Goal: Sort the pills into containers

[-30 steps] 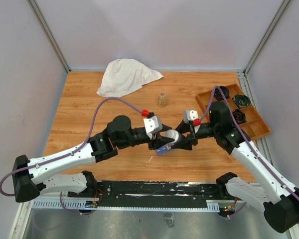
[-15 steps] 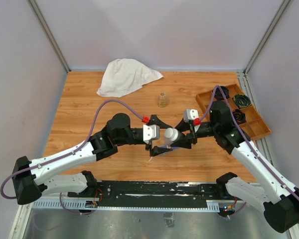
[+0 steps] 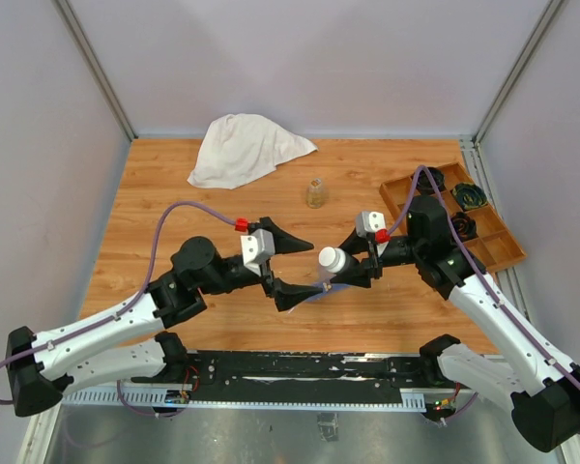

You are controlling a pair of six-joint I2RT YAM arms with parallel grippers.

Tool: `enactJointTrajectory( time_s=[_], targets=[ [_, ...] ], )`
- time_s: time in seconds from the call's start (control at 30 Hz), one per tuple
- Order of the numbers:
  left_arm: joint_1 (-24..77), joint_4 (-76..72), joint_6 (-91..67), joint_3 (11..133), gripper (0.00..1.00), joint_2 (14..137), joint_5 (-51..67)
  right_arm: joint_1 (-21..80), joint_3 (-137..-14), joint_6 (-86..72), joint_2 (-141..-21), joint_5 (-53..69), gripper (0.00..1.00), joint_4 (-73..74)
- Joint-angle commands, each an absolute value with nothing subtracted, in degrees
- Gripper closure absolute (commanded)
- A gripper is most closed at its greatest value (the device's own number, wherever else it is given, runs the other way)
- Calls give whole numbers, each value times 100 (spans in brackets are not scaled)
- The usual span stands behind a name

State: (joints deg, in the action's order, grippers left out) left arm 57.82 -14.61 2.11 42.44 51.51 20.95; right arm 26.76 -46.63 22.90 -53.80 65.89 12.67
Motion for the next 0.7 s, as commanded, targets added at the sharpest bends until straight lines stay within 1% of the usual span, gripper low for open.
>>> enactJointTrajectory(
  time_s=[0.0, 0.1, 0.2, 0.27, 0.33, 0.4, 0.57, 0.67],
  targets=[
    [5777, -2385, -1147, 3743, 1, 4589, 1891, 2566, -4738, 2285, -5378, 6562, 98, 1116],
    [5777, -3047, -1873, 3277, 1, 4128, 1658, 2566, -4738, 2298, -5396, 6550, 98, 1125],
    [5779, -3406, -2675, 2941, 3, 3851, 1024, 2566, -4742, 2309, -5413, 6536, 98, 1134],
    [5778, -3364, -3064, 2870, 7, 3812, 480, 2566, -4736, 2316, -5431, 6516, 98, 1132],
    [5789, -3134, -3306, 2930, 12, 3880, 138, 2566, -4737, 2332, -5449, 6489, 98, 1147],
    [5858, -2682, -3399, 3157, 15, 4057, -261, 2558, -4741, 2344, -5458, 6490, 98, 1151],
    [6717, -1680, -2957, 3873, 15, 4628, -1975, 2558, -4737, 2360, -5449, 6482, 98, 1165],
    [7002, -1327, -2820, 4307, 15, 5051, -2382, 2558, -4743, 2364, -5449, 6479, 98, 1162]
  ],
)
